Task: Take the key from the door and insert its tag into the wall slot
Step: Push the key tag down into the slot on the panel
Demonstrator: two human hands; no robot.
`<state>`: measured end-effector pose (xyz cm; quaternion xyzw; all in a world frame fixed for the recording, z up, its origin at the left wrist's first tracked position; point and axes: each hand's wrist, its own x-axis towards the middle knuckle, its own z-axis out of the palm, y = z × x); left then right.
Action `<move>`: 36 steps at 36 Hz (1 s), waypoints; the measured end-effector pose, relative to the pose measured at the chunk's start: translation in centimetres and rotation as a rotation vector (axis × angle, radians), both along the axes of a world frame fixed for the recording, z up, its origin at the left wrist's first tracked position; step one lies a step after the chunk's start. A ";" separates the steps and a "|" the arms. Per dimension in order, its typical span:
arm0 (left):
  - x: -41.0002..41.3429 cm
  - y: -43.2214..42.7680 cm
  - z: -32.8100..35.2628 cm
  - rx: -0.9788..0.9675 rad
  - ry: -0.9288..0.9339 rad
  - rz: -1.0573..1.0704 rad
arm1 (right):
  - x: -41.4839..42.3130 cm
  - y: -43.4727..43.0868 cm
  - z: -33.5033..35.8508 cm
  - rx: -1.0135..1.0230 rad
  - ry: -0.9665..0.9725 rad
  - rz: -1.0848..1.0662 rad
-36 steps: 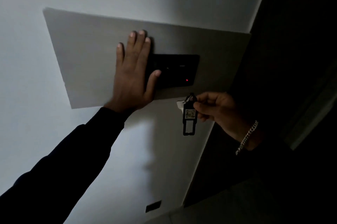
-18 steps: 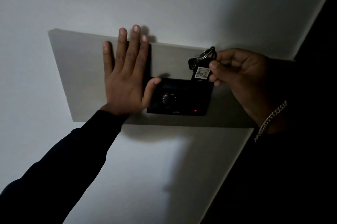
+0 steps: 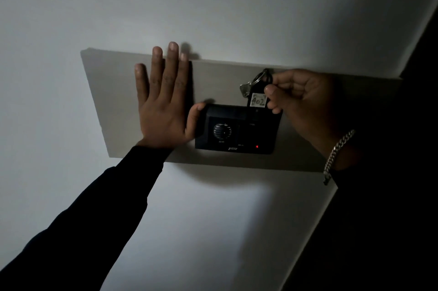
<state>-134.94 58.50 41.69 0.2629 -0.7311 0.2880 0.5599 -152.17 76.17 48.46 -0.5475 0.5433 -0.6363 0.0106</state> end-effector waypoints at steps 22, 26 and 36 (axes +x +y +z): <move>0.2 0.0 -0.9 -0.017 0.046 0.023 | 1.1 1.8 1.5 0.096 0.785 -0.286; 0.2 -0.1 -0.9 -0.021 0.047 0.016 | 1.7 1.8 2.9 0.142 0.901 -0.266; 0.1 -0.1 -0.9 -0.036 0.062 0.015 | 1.4 1.0 3.4 0.039 0.886 -0.221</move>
